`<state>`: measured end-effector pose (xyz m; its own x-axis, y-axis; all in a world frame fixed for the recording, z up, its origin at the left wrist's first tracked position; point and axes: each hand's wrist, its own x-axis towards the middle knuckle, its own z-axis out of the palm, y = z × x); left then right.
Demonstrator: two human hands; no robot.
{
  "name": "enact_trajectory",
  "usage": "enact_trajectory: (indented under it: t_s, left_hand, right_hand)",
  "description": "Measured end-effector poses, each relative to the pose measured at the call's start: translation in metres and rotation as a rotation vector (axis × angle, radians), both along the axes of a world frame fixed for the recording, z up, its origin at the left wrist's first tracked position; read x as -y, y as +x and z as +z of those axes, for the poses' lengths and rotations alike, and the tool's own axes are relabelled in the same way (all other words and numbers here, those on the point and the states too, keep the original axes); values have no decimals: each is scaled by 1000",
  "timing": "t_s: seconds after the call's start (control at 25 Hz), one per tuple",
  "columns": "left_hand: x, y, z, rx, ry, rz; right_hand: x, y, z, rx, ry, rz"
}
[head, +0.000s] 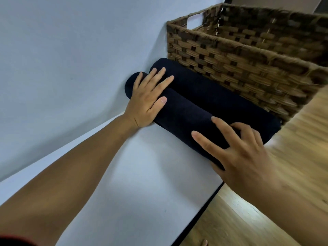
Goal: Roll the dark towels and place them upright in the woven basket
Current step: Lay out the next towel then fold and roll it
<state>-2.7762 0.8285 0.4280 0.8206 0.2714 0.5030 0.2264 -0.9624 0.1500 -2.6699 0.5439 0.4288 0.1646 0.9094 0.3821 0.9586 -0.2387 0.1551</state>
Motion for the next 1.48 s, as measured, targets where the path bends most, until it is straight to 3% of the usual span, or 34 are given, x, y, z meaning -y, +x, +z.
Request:
enact_trajectory:
  t_s: [0.2,0.4,0.6,0.84,0.92,1.0,1.08,1.12,1.28,1.48]
  left_hand:
    - [-1,3,15,-108,-178,25]
    - [14,30,14,-40,-11,-18]
    - [6,34,17,-124,-38,-18]
    - [-14,44,28,-289,-126,191]
    - [-6,47,32,-339,-115,223]
    - [12,36,35,-310,-156,250]
    - [46,17,35,-176,-229,270]
    - [72,6,32,-81,-259,277]
    - [173,2,16,51,-357,251]
    - [235,13,12,76,-330,496]
  right_hand:
    - [0,-3,10,-59,-20,-11]
    - [-18,-10,34,-115,-52,12]
    - [-67,-9,44,-98,-385,-46]
    - [-74,-4,51,-99,-465,-73]
    - [-69,-10,48,-141,-357,-49]
    - [-54,-13,49,-162,-74,129]
    - [-32,-13,40,-143,239,309]
    - [-17,-13,33,-145,285,337]
    - [22,-1,-4,-73,143,318]
    - [98,20,-64,-373,188,461]
